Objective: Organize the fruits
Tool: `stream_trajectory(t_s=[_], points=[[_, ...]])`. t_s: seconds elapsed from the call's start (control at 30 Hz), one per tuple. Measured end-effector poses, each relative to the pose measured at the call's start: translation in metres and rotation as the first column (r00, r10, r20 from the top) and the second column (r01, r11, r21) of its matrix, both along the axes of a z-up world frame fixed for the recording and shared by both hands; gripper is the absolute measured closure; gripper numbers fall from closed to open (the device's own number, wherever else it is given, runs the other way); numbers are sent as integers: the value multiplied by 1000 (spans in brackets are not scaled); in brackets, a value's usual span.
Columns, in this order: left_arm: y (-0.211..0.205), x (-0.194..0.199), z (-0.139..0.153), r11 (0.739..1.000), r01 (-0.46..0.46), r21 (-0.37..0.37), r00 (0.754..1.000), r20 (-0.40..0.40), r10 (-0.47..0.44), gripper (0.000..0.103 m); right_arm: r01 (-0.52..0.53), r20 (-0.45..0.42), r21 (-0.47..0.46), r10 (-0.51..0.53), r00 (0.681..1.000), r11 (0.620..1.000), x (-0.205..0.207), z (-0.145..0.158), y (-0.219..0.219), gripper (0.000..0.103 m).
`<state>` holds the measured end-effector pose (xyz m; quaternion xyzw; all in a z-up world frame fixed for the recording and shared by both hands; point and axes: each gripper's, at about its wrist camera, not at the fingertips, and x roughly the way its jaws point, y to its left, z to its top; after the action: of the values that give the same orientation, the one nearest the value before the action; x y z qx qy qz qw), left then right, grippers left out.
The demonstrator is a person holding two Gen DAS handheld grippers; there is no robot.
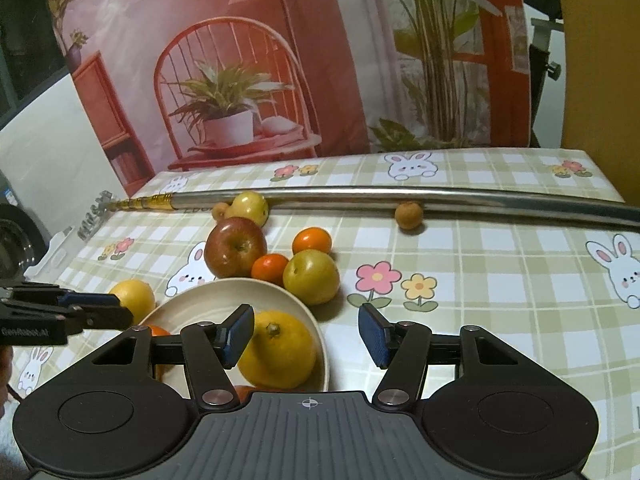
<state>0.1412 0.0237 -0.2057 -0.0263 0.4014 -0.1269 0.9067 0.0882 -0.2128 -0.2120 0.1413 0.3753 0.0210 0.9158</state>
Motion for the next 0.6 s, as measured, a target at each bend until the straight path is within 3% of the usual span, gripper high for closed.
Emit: stream_trajectory(t_s=[0.3, 0.6], points=[[32, 2, 16, 993, -98, -59, 995, 23, 99, 67, 20, 14, -11, -20, 1000, 1000, -1, 4, -4, 49], [52, 6, 11, 978, -188, -89, 982, -6, 188, 66, 26, 15, -13, -26, 1000, 1000, -1, 4, -5, 49]])
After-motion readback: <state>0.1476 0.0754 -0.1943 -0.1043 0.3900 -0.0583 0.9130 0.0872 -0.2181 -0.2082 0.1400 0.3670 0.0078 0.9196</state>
